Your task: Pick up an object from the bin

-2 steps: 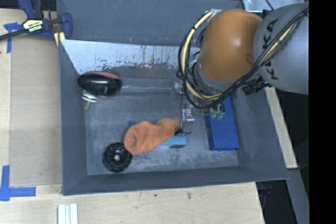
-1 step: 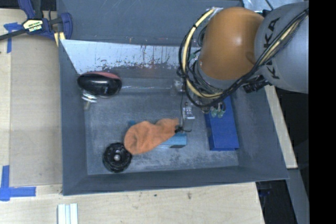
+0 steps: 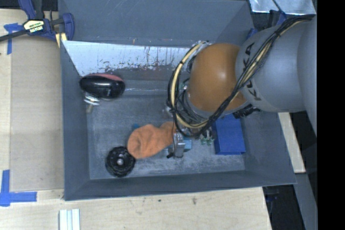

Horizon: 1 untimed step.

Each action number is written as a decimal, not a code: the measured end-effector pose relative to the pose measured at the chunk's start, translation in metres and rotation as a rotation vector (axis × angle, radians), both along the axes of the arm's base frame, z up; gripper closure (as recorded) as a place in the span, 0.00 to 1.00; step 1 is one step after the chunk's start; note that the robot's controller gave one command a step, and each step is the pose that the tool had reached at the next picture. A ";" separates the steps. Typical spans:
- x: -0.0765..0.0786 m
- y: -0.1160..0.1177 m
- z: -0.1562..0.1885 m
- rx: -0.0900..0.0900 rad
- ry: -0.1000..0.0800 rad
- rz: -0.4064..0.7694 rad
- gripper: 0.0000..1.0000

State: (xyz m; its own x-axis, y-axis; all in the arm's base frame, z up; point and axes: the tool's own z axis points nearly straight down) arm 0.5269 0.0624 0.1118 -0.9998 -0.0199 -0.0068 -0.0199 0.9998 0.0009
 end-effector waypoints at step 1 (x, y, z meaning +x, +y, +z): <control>-0.013 0.003 -0.025 -0.001 0.010 -0.019 0.00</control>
Offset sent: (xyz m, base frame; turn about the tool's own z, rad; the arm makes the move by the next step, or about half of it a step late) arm -0.0056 0.0160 -0.0105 0.0471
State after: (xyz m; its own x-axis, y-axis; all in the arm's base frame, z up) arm 0.5142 0.0659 0.0868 -1.0000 -0.0004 0.0027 -0.0004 1.0000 0.0003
